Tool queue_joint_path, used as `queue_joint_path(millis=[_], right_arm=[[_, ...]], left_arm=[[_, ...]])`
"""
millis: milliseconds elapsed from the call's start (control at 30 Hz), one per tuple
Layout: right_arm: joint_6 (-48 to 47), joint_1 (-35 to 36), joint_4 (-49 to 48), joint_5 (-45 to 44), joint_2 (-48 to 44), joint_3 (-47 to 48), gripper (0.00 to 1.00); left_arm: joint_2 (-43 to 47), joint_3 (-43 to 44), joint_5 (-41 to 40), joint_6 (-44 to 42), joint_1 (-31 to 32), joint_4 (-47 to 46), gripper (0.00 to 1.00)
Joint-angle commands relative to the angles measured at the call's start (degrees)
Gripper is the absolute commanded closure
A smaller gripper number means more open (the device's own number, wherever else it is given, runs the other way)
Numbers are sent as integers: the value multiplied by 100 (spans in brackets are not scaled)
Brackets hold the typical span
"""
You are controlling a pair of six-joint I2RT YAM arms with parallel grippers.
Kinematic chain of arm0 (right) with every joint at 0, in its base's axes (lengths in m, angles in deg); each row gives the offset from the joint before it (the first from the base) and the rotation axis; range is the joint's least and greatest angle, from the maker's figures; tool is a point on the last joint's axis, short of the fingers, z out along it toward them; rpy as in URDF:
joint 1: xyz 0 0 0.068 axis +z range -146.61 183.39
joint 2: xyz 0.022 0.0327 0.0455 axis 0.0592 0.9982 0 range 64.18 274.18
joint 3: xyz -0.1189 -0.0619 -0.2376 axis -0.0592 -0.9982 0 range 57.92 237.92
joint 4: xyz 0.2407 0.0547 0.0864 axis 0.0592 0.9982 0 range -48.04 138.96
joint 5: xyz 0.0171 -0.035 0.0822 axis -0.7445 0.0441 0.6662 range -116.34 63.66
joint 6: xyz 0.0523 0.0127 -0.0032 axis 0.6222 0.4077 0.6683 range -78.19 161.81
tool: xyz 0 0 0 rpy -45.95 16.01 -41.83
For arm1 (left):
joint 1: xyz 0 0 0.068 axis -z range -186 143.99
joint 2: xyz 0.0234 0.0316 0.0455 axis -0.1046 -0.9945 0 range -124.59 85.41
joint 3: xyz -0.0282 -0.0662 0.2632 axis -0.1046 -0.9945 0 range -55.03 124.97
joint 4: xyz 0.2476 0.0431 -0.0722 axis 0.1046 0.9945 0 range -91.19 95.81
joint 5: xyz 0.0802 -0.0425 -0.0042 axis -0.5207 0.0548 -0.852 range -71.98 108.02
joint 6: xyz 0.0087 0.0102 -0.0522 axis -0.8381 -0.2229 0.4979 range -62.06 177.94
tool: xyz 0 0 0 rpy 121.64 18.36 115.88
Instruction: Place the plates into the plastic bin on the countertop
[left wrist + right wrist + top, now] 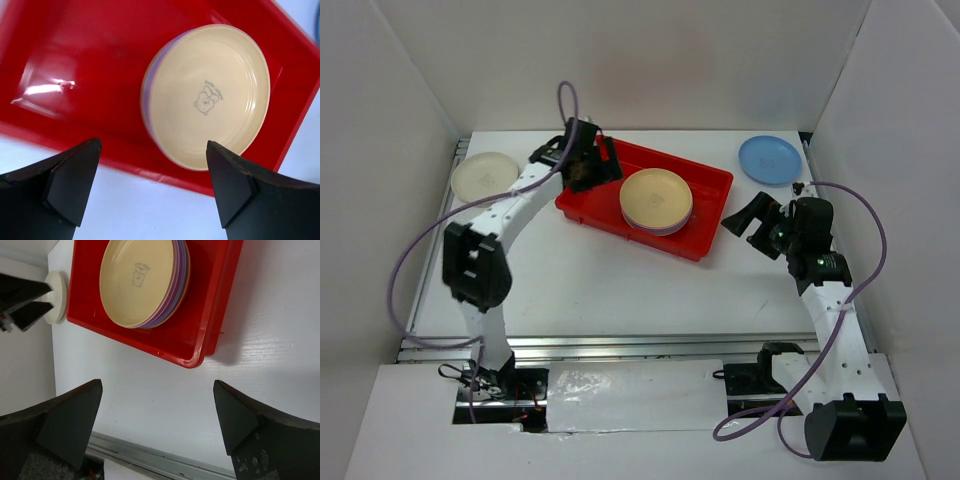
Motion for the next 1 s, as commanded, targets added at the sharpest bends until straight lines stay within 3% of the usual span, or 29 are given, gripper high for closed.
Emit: queue_joint_path(millis=[0, 33, 200, 333, 367, 500, 633, 733, 867, 967], right_arm=[[-109, -51, -239, 295, -128, -63, 0], [-109, -60, -291, 426, -119, -98, 0], [6, -34, -801, 936, -146, -511, 0], [23, 19, -1047, 1358, -84, -687, 0], [49, 89, -1143, 1533, -101, -740, 0], [67, 466, -1416, 1754, -145, -925, 0], [-91, 748, -1391, 1737, -49, -943, 0], [-152, 942, -1390, 1719, 13, -960, 0], [-179, 1144, -1504, 1649, 109, -934, 0], [-231, 1197, -1487, 1666, 197, -846, 0]], left_arm=[[1482, -896, -1305, 796, -795, -322, 1], [1876, -1578, -1323, 1042, -1061, -515, 1], [2135, -3068, -536, 2282, -3088, -1305, 1], [1538, -3640, 38, 2748, -3822, -2386, 1], [1346, -3711, 117, 2793, -3980, -3067, 1], [950, -3791, -416, 2863, -4209, -3687, 1], [527, -3415, -717, 2811, -4297, -3514, 1], [96, -2949, -963, 2776, -4254, -2891, 1], [-273, -2824, -1060, 2837, -4201, -2977, 1], [-615, -2456, -1191, 2881, -4140, -2697, 7]])
